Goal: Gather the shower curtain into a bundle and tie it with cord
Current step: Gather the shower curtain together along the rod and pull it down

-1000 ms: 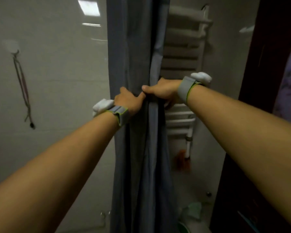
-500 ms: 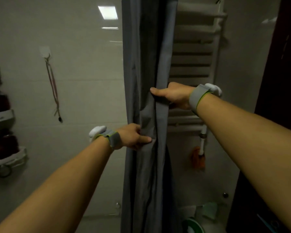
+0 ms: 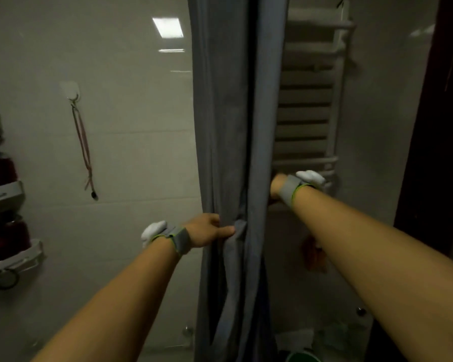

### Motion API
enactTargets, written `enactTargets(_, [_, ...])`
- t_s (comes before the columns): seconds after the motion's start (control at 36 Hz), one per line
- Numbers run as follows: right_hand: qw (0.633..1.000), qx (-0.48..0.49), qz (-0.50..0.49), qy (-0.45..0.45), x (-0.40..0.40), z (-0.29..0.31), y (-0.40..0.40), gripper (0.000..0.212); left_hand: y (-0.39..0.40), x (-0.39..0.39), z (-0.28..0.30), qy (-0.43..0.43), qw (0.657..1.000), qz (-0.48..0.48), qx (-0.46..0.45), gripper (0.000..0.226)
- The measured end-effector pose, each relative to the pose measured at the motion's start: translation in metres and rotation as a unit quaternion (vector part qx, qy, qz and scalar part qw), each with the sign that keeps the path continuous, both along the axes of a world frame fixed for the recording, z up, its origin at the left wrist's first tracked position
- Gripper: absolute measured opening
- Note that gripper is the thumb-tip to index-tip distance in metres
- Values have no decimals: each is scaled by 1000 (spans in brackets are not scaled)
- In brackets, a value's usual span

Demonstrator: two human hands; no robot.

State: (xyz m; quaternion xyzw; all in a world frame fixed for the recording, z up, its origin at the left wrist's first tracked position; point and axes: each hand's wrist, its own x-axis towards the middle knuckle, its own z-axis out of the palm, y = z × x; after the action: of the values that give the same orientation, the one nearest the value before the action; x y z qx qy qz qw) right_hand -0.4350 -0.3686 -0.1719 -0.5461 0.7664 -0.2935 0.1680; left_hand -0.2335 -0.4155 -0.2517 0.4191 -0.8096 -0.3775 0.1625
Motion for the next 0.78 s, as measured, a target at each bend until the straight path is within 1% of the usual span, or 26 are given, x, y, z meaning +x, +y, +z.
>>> enactTargets(0.03, [996, -33, 18, -86, 0, 7, -1, 12, -8, 4, 3, -56, 993, 50, -93, 60])
enactTargets(0.06, [981, -91, 15, -168, -5, 12, -8, 18, -13, 10, 6, -76, 977, 107, -166, 70])
enactTargets(0.08, [965, -145, -6, -220, -8, 26, -10, 22, -15, 14, 9, -34, 970, 146, -192, 81])
enactTargets(0.11, [936, -239, -38, -257, -12, 42, -15, 33, -16, 15, 15, 55, 968, 157, -190, 91])
enactTargets(0.14, [905, -316, -52, -280, -13, 61, -13, 49, -17, 14, 23, 155, 956, 150, -198, 100])
enactTargets(0.17, [873, -396, -44, -279, -9, 79, -11, 63, -18, 11, 33, 234, 936, 137, -225, 106])
enactTargets(0.19, [848, -468, -22, -246, 1, 99, -10, 69, -22, 2, 52, 290, 912, 127, -260, 110])
enactTargets(0.22, [834, -525, 11, -169, 14, 109, -2, 72, -16, -6, 67, 326, 890, 125, -293, 112])
enactTargets(0.28, [799, -600, 29, 23, 39, 135, -6, 80, -25, -29, 109, 388, 834, 136, -369, 106])
enactTargets(0.31, [778, -619, 12, 104, 50, 147, -10, 83, -29, -40, 131, 408, 808, 149, -397, 99])
enactTargets(0.33, [763, -628, -10, 154, 54, 158, -17, 84, -34, -48, 151, 414, 788, 166, -423, 93])
enactTargets(0.36, [754, -631, -36, 179, 54, 169, -27, 82, -40, -55, 171, 408, 774, 184, -448, 91])
enactTargets(0.39, [748, -635, -56, 186, 51, 183, -35, 81, -49, -59, 188, 387, 761, 207, -478, 93])
enactTargets(0.42, [750, -633, -64, 180, 47, 202, -40, 79, -58, -62, 206, 354, 744, 222, -522, 97])
enactTargets(0.44, [760, -625, -62, 167, 42, 210, -40, 75, -62, -61, 212, 300, 727, 228, -574, 99])
enactTargets(0.47, [761, -629, -48, 153, 37, 226, -41, 70, -73, -63, 220, 251, 697, 228, -632, 99])
enactTargets(0.53, [745, -657, -4, 113, 32, 262, -46, 63, -102, -69, 240, 161, 627, 235, -725, 93])
enactTargets(0.56, [741, -665, 11, 96, 29, 267, -42, 64, -105, -74, 241, 118, 622, 227, -741, 89])
enactTargets(0.58, [729, -678, 20, 97, 30, 277, -46, 67, -114, -78, 247, 98, 615, 225, -750, 87])
enactTargets(0.61, [724, -678, 15, 124, 31, 284, -53, 70, -126, -82, 253, 94, 620, 229, -745, 87])
enactTargets(0.64, [723, -665, -9, 187, 33, 289, -63, 72, -134, -84, 260, 102, 634, 235, -730, 89])
enactTargets(0.67, [723, -640, -40, 257, 33, 294, -77, 74, -143, -85, 267, 115, 658, 232, -707, 91])
enactTargets(0.69, [722, -614, -66, 311, 30, 297, -93, 74, -151, -85, 273, 148, 682, 222, -681, 89])
enactTargets(0.72, [728, -591, -86, 337, 25, 301, -107, 74, -158, -85, 280, 197, 702, 207, -653, 82])
enactTargets(0.75, [738, -577, -98, 336, 17, 307, -122, 73, -165, -85, 288, 253, 711, 197, -626, 72])
enactTargets(0.78, [744, -577, -97, 321, 10, 312, -132, 73, -169, -85, 294, 304, 709, 196, -606, 65])
